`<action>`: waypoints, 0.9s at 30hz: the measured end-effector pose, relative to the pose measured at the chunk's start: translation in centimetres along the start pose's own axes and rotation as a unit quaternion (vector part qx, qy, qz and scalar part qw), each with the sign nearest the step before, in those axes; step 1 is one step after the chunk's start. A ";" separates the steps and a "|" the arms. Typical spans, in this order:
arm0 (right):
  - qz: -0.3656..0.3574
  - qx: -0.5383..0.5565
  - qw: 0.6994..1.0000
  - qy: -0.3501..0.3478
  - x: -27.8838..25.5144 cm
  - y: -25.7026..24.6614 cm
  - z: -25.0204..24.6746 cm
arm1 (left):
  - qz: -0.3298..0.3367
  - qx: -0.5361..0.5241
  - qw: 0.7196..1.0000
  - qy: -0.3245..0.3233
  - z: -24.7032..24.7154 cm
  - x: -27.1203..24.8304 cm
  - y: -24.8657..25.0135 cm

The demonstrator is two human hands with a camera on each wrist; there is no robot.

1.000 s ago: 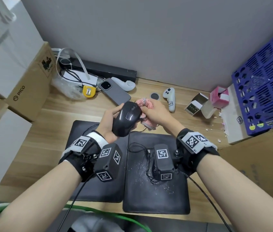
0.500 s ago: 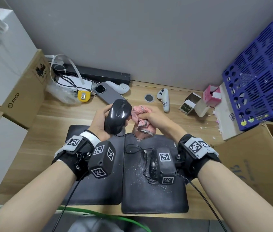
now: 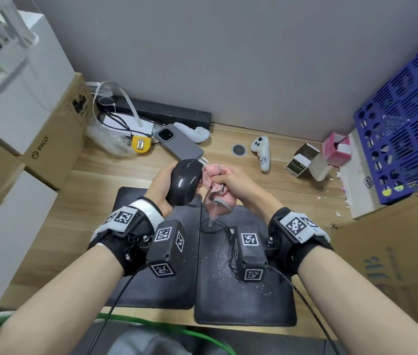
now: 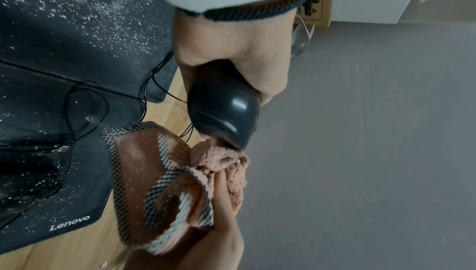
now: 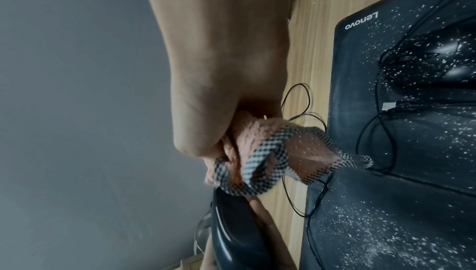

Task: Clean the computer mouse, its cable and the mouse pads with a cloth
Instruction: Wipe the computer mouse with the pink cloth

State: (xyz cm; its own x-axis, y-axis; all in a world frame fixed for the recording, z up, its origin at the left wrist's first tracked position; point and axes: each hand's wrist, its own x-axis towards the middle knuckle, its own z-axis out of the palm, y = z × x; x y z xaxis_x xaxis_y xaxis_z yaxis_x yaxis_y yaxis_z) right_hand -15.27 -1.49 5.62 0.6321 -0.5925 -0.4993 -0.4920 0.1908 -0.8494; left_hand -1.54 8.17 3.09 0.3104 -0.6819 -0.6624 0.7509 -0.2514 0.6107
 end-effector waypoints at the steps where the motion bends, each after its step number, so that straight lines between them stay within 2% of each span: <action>1: 0.002 -0.006 1.000 -0.020 -0.1 0.0 0.2 | 0.002 0.009 1.000 0.019 -0.4 0.3 0.0; 4: -0.015 -0.015 1.000 -0.022 -0.4 -0.3 0.6 | 0.004 0.036 0.998 0.059 -1.3 1.0 -0.4; 7: -0.065 -0.015 0.998 0.019 -0.6 -0.8 1.0 | 0.001 0.038 0.996 0.079 -1.5 1.4 -0.8; 9: -0.105 -0.025 0.994 0.018 -0.8 -1.0 1.6 | 0.006 0.023 0.994 0.106 -1.7 1.8 -0.9; 14: -0.153 -0.110 0.978 -0.090 -2.3 -0.9 2.9 | 0.017 0.007 0.988 0.150 -2.1 2.8 -1.0; 17: -0.125 -0.191 0.954 -0.196 -3.1 -0.3 2.8 | 0.029 0.008 0.985 0.169 -1.9 2.7 -0.9; 19: -0.100 -0.218 0.945 -0.221 -3.5 0.3 2.0 | 0.022 0.013 0.987 0.161 -1.9 2.4 -1.0; 21: -0.075 -0.188 0.960 -0.192 -3.7 1.0 0.9 | 0.016 0.026 0.990 0.139 -1.8 1.7 -1.0; 24: -0.034 -0.054 0.996 -0.059 -2.9 2.1 -0.6 | 0.013 0.071 0.995 0.067 -1.5 0.1 -1.2; 25: -0.026 -0.006 0.999 -0.029 -2.7 2.1 -0.8 | 0.014 0.085 0.995 0.042 -1.2 -0.4 -1.4; 27: -0.021 0.087 0.996 -0.014 -2.7 1.6 -0.6 | 0.015 0.104 0.994 0.005 -0.9 -1.0 -1.7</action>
State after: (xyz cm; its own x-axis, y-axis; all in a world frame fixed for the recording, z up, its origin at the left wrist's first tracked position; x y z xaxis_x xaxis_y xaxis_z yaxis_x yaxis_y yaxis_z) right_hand -18.10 -0.06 5.69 0.6669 -0.5816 -0.4659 -0.3555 0.3012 -0.8848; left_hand -2.67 9.91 2.35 0.3374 -0.6843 -0.6465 0.6050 -0.3686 0.7058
